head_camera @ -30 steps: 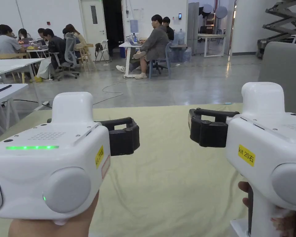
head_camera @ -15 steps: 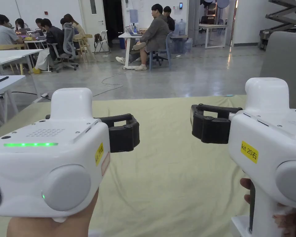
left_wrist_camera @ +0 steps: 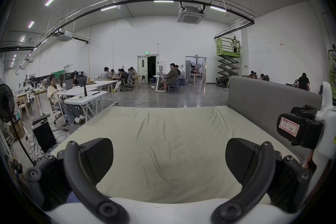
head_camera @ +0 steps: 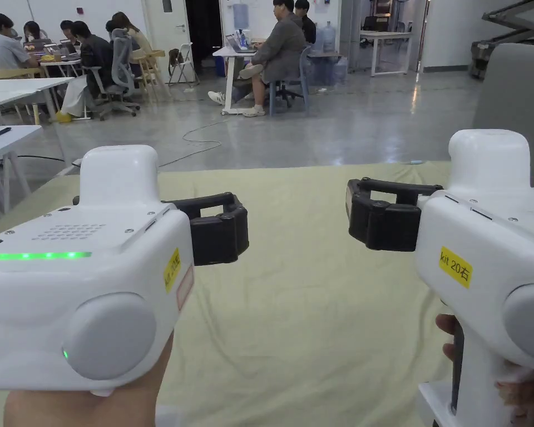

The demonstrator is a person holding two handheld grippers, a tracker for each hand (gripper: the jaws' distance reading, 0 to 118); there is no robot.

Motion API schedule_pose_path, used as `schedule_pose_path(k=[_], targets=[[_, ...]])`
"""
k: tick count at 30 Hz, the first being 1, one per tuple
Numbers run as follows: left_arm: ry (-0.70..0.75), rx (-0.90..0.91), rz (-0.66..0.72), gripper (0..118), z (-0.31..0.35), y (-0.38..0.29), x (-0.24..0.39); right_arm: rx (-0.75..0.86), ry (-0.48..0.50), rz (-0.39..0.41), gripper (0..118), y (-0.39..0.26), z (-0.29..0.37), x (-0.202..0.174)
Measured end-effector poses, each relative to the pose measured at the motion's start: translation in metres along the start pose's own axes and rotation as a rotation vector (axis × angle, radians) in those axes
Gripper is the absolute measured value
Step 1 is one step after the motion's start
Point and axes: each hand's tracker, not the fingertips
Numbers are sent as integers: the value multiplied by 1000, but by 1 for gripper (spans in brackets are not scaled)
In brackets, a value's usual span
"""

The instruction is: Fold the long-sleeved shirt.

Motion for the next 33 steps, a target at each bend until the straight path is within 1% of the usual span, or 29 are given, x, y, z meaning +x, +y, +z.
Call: schedule_pose_path(k=[6, 20, 28, 33], targets=[[-3, 0, 2, 118, 1, 1, -1, 16, 10, -12, 118, 1, 2, 0], [-15, 11, -3, 118, 5, 5, 2, 50, -5, -5, 118, 7, 10, 1], [-6, 5, -1, 118, 7, 6, 1, 44, -53, -2, 118, 8, 10, 0], [-9, 7, -1, 118, 9, 7, 1, 44, -50, -6, 118, 9, 12, -2]])
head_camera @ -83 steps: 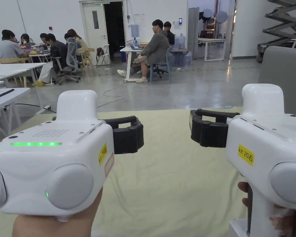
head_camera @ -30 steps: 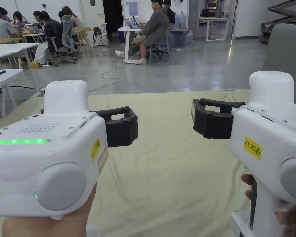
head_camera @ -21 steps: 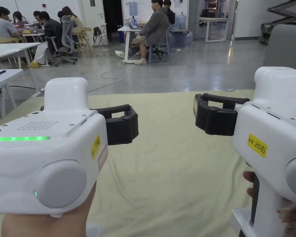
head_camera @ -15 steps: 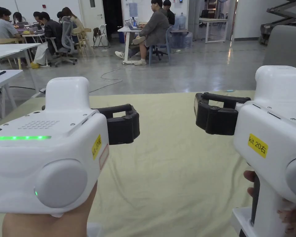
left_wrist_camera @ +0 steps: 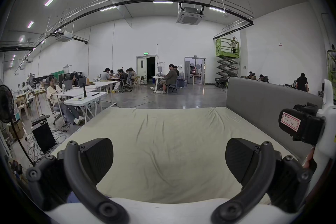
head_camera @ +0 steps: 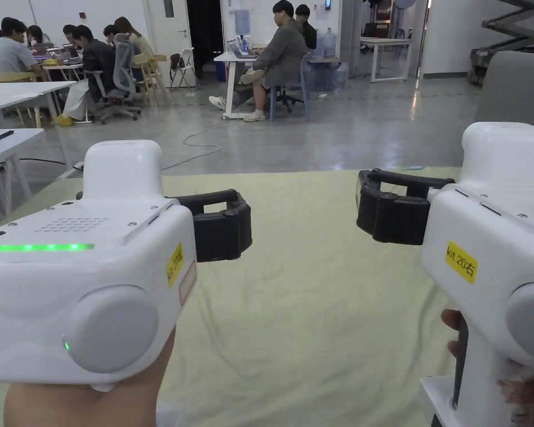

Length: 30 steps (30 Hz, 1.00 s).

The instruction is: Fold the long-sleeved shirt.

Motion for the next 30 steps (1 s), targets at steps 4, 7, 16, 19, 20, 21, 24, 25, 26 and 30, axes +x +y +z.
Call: schedule_pose_path(k=[4, 7, 16, 19, 20, 21, 24, 25, 26, 30], targets=[[1, 4, -1, 118, 3, 1, 0, 8, 0, 4, 118, 2, 2, -1], [0, 6, 0, 118, 4, 2, 0, 12, 0, 5, 118, 3, 4, -1], [0, -1, -4, 118, 5, 1, 1, 4, -1, 11, 118, 2, 5, -2], [2, -3, -6, 118, 5, 1, 1, 5, -1, 11, 118, 2, 5, -2], [2, -2, -5, 118, 5, 1, 1, 5, -1, 11, 118, 2, 5, -2], [2, -1, -3, 118, 5, 1, 1, 6, -3, 12, 118, 3, 6, -2], [2, -2, -2, 118, 5, 1, 0, 8, -1, 9, 118, 3, 6, -2], [3, -1, -3, 118, 5, 1, 0, 9, 0, 9, 118, 3, 6, -2], [4, -1, -3, 118, 5, 1, 0, 10, -1, 8, 118, 3, 6, -3], [3, -1, -3, 118, 6, 1, 0, 9, 1, 11, 118, 3, 6, -3]])
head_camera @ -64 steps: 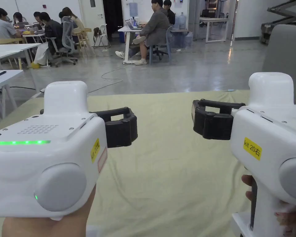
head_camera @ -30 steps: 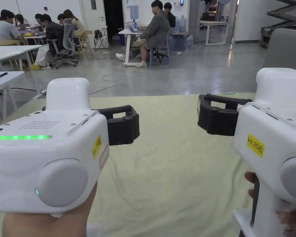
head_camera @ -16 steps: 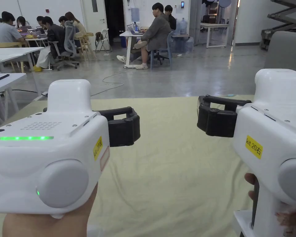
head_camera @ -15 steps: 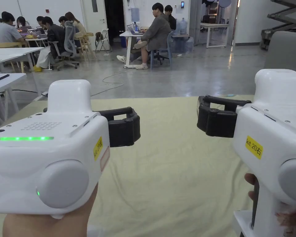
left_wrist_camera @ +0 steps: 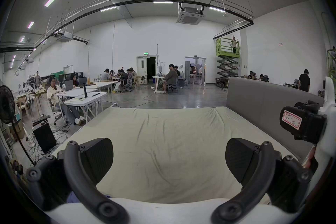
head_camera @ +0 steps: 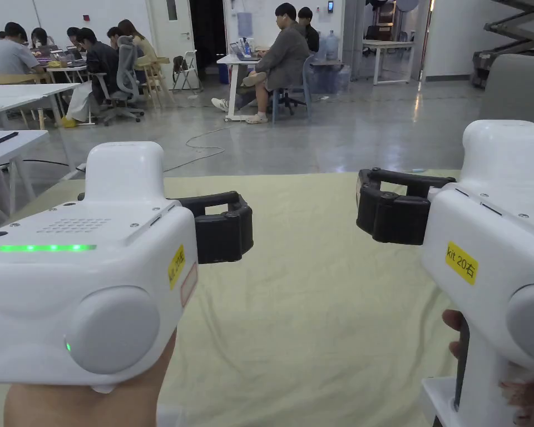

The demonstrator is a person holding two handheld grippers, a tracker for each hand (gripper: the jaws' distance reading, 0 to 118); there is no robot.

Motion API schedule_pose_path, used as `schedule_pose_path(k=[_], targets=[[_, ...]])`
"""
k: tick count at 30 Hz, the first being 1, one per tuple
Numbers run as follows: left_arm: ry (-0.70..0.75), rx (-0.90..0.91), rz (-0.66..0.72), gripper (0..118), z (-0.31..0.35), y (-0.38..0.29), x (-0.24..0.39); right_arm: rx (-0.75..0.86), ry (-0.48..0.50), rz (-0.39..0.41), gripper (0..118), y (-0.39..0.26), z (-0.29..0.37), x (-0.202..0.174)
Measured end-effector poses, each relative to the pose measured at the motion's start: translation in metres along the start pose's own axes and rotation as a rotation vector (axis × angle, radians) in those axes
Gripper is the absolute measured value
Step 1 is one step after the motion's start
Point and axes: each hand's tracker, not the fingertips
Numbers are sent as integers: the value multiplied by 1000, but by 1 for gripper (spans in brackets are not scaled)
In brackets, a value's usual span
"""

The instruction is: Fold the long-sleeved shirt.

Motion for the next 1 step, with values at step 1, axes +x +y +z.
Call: schedule_pose_path(k=[1], targets=[[0, 0, 0, 118, 0, 0, 0, 0, 0, 2, 118, 0, 0, 0]])
